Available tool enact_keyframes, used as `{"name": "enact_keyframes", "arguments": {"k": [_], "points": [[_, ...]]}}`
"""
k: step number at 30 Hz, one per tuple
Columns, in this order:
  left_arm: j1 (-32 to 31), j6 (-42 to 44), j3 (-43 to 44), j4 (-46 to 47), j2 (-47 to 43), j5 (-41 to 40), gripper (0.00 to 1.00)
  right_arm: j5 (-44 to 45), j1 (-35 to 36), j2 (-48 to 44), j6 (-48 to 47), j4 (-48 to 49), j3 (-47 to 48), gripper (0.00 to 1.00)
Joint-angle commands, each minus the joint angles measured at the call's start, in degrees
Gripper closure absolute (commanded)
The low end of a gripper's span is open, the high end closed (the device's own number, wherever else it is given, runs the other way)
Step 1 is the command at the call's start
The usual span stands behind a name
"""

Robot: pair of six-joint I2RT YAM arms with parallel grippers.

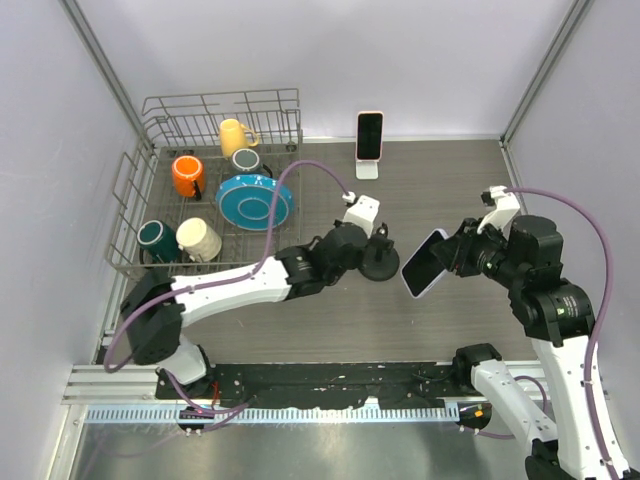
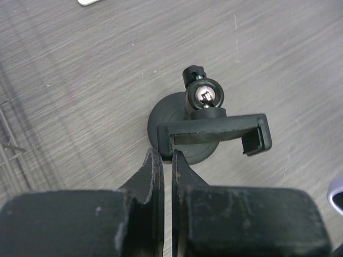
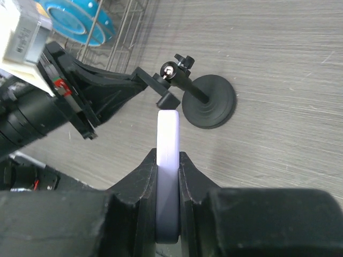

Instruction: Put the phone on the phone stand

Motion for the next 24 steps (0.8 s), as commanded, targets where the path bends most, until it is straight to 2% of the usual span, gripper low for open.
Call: {"name": "enact_keyframes", "arguments": {"k": [1,5,9,12,19,22,24], "points": [[2.68,6.39,-4.33,-0.55,-10.05,12.29,1.00,-9.48,0.00,0.02,-2.61,4.20,0.11,0.99],[5.76,9.74,-5.57,-5.65,-14.71,23.19,1.00,-15.81,0.26,-0.07,-1.65,6.21,0.37,0.99],[6.20,13.08,-7.15,-8.56,-17.70,28.32,1.00,-19.34,0.70,0.90,-1.21,6.84,0.80,0.99],[6.64,14.22,-10.30,-7.08,-18.93,32.60,1.00,-21.88,2.02,1.86,-0.60,7.37,1.42,0.99],[7.61,14.84,-16.46,-1.89,-21.74,33.25,1.00,-21.90,10.53,4.68,-2.35,6.66,1.95,0.99],[7.61,13.53,-18.14,0.31,-22.63,31.32,0.91,-18.39,14.40,6.52,-2.88,6.66,2.13,0.99],[7.61,12.47,-19.62,2.77,-23.68,31.40,0.77,-16.54,15.82,7.22,-3.40,6.58,2.48,0.99]]}}
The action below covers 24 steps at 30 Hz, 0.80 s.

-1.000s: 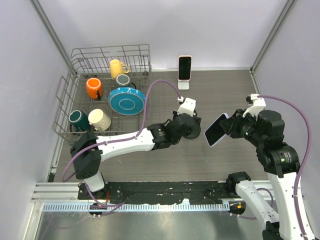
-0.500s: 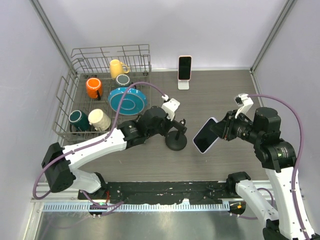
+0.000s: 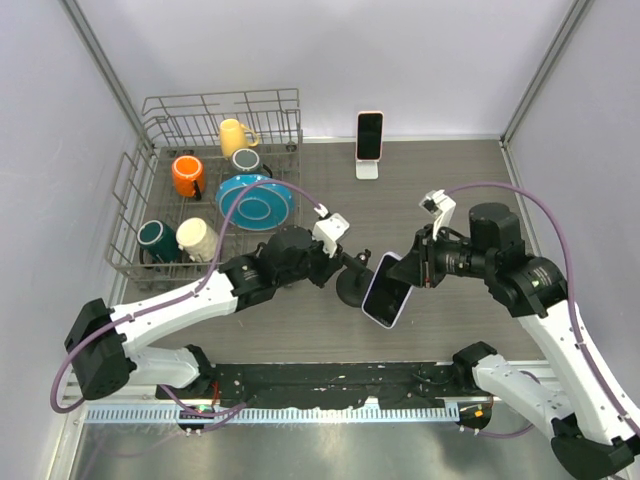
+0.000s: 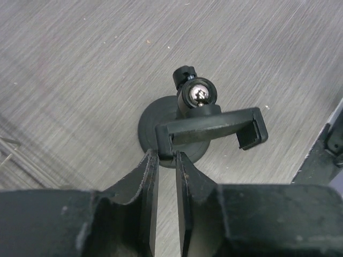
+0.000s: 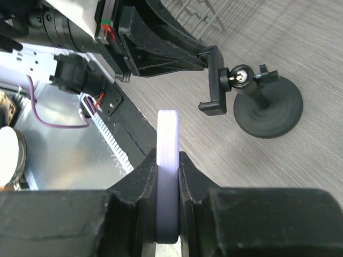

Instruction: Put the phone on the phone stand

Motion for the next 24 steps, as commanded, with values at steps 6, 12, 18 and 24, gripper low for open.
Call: {"name": "enact_keyframes", "arguments": {"k": [6,12,18,24], "points": [[-0.20,-4.07,-4.34,9.95,-3.26,-0.42,0.60,3.89,3.38,1.61,-1.66,4.26,3.00,0.99],[-0.20,-3.54,-3.73,10.82,-2.55,-1.11,0.58,4.94,4.96,2.23,-1.66,5.05,2.56,0.99],[-0.02,-2.67,-1.89,10.04,-0.97,-1.65,0.66,8.54,9.53,3.90,-1.31,6.28,2.91,0.99],[0.24,-2.31,-1.97,10.12,-0.44,-1.64,0.68,10.65,12.52,4.87,-0.96,8.04,3.71,0.99]]}}
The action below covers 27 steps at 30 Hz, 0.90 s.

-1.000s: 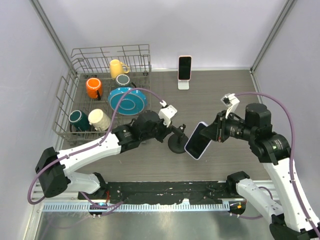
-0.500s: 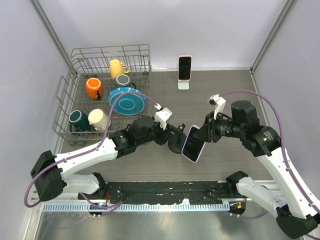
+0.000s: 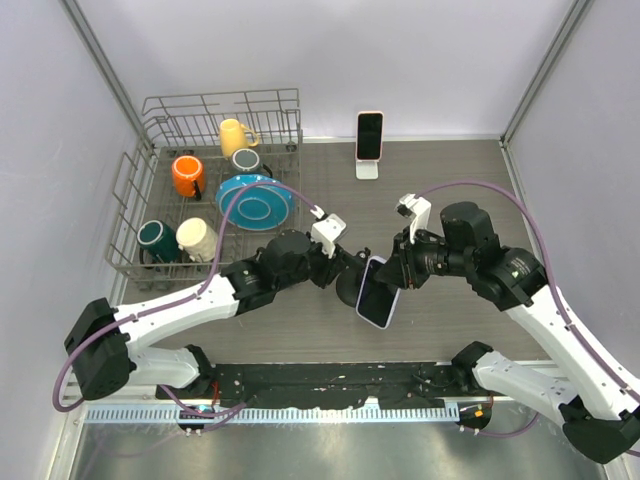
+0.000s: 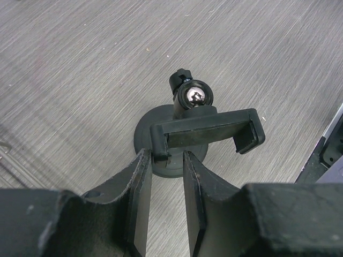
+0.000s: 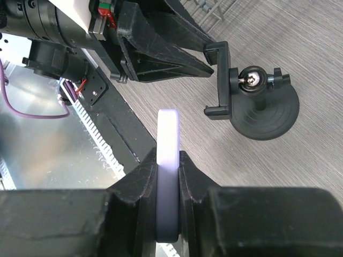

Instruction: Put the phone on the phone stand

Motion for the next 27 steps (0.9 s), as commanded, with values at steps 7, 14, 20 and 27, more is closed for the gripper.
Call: {"name": "enact_keyframes", "arguments": {"k": [7,14,20,27], "points": [[0.75,0.84,3.12,3.44,0.70,-0.18,0.63,4.61,4.39,2.89,-0.22,7.87,3.77,0.99],[1.19,1.62,3.30,3.96,1.84,2.19,0.89,7.26,5.53,2.55,-1.88,13.84,1.41,0.99],[4.17,4.26,2.86,2.38,0.70,10.27,1.00,3.94,6.23,1.58,-6.98,24.20,-4.04,0.99],[9.18,8.74,4.00,0.81,0.43,24.41,1.00,1.27,11.75,0.87,-17.51,38.72,-10.47,0.99]]}}
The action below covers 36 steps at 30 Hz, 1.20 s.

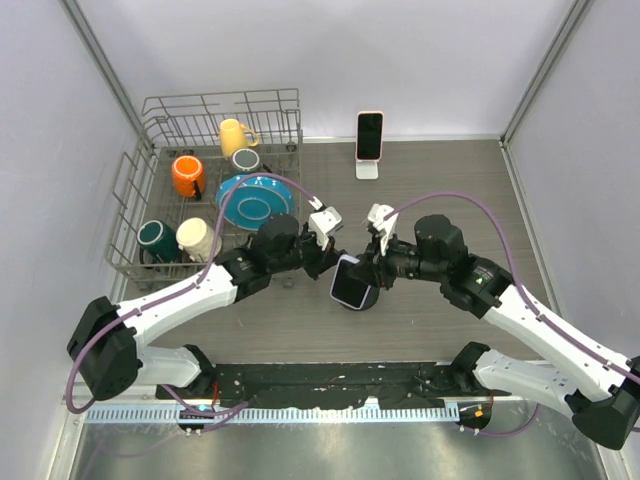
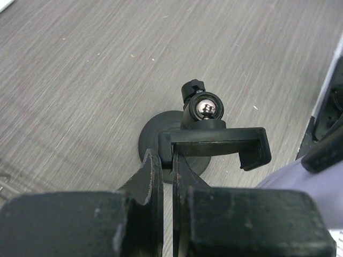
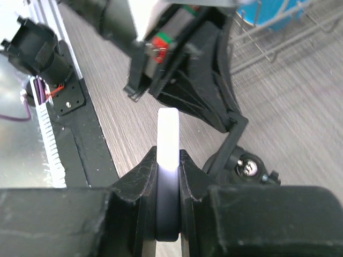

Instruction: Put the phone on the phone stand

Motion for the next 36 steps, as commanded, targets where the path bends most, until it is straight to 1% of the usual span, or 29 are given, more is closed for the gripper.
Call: {"name": "enact_keyframes", "arguments": {"k": [1,3,4,6,11,16,20,26,27,29,30,31,36], "points": [[2.23,4.76,3.32,0.06,-1.03,13.12,1.00,-1.93,3.90,0.36,-11.44,14.64,0.92,0.99],[2.41,4.86,4.47,-3.09,0.37,14.63,1.00,-1.67,4.08,1.60,-13.84,14.64,1.62,0.99],[2.59,6.95,5.69,-3.98,0.90,15.25,1.00,-1.93,4.08,2.65,-15.33,14.81,2.32,0.99],[2.85,7.76,6.49,-5.82,2.13,17.27,1.00,-1.93,4.17,3.19,-17.88,16.91,2.25,0.99],[4.08,8.20,7.20,-6.71,2.66,21.48,1.00,-3.52,4.17,2.49,-24.46,21.58,-1.71,0.99],[4.52,8.99,7.81,-8.03,2.66,23.42,1.00,-5.71,4.08,3.19,-26.06,24.04,-2.24,0.99],[4.70,9.08,7.55,-8.29,2.40,24.92,1.00,-6.85,4.08,6.17,-28.35,19.22,0.83,0.99],[4.87,9.43,7.81,-9.08,2.66,27.38,1.00,-7.47,3.47,7.49,-30.71,18.42,2.24,0.99],[4.96,9.43,7.90,-9.35,2.75,27.56,1.00,-7.91,2.33,8.02,-30.90,17.81,2.77,0.99],[4.96,9.61,8.16,-9.61,2.84,27.73,1.00,-11.76,0.40,9.69,-30.81,16.40,4.79,0.99],[4.96,9.69,8.16,-9.79,2.66,27.65,1.00,-13.60,-2.22,10.04,-30.55,15.09,5.14,0.99],[5.05,9.78,7.99,-9.79,2.49,27.65,1.00,-15.54,-3.12,10.13,-30.37,14.29,5.58,0.99],[5.05,9.43,7.29,-8.82,1.52,26.51,1.00,-14.15,-3.57,9.61,-30.29,9.03,6.11,0.99]]}}
